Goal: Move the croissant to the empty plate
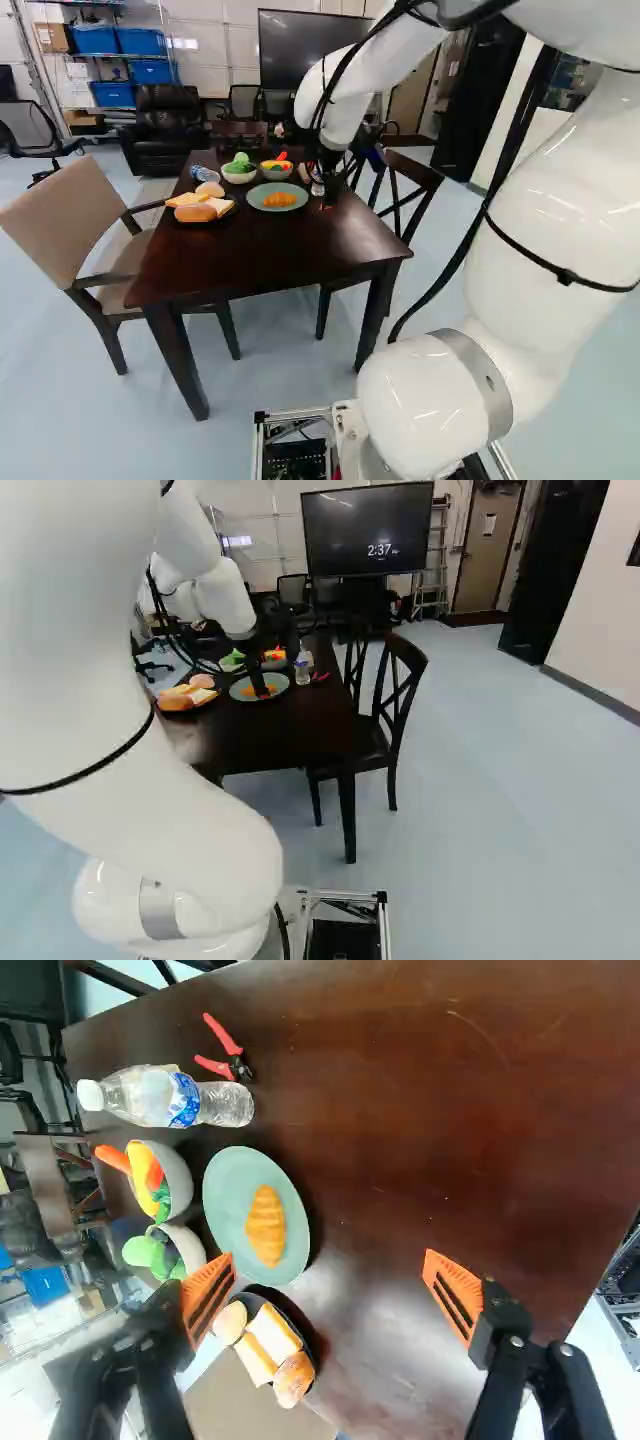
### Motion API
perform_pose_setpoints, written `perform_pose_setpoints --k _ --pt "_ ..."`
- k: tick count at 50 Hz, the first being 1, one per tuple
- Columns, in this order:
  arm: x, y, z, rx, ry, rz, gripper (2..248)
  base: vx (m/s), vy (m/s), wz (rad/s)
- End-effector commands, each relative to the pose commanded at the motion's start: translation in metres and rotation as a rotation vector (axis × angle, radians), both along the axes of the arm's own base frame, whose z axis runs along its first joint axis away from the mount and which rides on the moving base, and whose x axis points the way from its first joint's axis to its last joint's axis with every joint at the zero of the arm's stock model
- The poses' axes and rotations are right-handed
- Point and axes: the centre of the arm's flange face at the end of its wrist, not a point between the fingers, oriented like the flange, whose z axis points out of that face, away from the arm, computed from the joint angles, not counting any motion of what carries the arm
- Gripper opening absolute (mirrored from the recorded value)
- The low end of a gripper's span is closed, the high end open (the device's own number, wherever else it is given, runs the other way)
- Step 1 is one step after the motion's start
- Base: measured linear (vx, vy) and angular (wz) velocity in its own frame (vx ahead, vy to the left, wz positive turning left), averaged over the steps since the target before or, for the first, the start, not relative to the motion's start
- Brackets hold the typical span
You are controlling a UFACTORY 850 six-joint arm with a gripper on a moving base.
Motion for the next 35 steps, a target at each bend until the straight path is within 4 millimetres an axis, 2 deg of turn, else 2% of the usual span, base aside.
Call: perform_pose_setpoints --k 19,35 --pt "-0.033 -0.024 -0.001 0.0 -0.002 -0.043 247 0.0 0.0 0.0" --pt "-0.034 -0.025 -0.003 -0.004 -0.007 -0.037 247 0.0 0.0 0.0"
